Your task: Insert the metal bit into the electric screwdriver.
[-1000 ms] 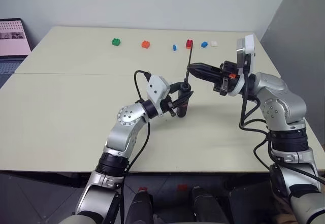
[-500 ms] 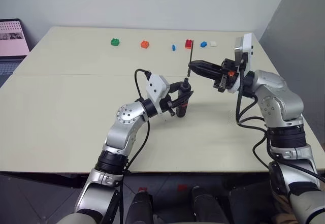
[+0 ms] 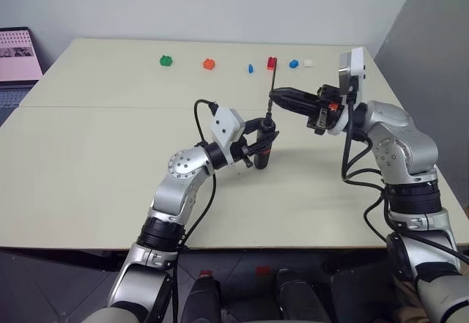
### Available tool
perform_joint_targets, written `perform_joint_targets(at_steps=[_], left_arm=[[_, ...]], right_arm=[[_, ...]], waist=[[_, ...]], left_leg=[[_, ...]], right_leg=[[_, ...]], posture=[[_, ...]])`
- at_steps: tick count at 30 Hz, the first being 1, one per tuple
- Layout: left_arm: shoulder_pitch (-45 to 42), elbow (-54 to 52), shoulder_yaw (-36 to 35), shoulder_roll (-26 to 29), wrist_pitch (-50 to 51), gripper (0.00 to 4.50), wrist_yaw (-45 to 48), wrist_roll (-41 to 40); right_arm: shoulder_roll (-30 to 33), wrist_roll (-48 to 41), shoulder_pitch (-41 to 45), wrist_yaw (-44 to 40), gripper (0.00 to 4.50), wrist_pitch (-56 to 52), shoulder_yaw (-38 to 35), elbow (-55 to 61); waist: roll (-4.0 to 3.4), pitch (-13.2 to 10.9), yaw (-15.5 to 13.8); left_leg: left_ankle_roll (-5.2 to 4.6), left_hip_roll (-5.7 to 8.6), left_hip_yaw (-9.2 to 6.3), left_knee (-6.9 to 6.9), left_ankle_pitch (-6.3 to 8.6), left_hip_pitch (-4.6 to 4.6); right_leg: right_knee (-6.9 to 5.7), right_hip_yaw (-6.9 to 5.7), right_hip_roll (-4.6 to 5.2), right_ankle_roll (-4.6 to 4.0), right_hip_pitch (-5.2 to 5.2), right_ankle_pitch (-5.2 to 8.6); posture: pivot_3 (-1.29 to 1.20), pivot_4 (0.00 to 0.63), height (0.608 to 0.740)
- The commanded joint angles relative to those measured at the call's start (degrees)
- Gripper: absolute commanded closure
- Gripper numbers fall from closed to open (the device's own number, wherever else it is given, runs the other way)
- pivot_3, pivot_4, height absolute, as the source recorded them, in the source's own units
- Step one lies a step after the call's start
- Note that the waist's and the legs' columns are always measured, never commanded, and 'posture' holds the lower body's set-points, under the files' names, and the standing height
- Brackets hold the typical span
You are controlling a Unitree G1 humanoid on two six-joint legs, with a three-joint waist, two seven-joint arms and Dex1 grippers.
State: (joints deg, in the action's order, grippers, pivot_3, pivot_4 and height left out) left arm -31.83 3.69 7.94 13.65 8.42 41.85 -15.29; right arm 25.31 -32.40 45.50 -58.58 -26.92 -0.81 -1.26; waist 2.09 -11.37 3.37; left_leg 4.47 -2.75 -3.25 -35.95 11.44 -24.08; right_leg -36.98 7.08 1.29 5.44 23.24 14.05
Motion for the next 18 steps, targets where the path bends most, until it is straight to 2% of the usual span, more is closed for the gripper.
perform_joint_targets(at_steps=[1, 18], left_arm=[[0.0, -0.3, -0.2, 0.1, 0.2, 2.86, 0.0, 0.3], [0.4, -0.8, -0.1, 0.1, 0.3, 2.86, -0.1, 0.3]], right_arm=[[0.3, -1.7, 0.3, 0.3, 4.5, -0.4, -1.5, 2.6], [0.4, -0.3, -0.6, 0.1, 4.5, 0.2, -0.6, 1.7]], waist=[[0.0, 0.0, 0.0], [0.0, 0.0, 0.0]], left_leg=[[0.0, 0.0, 0.0, 0.0, 0.0, 0.0], [0.0, 0.0, 0.0, 0.0, 0.0, 0.0]], right_leg=[[0.0, 0.0, 0.0, 0.0, 0.0, 0.0], [0.0, 0.0, 0.0, 0.0, 0.0, 0.0]], posture=[[0.0, 0.15, 0.74], [0.0, 0.15, 0.74]])
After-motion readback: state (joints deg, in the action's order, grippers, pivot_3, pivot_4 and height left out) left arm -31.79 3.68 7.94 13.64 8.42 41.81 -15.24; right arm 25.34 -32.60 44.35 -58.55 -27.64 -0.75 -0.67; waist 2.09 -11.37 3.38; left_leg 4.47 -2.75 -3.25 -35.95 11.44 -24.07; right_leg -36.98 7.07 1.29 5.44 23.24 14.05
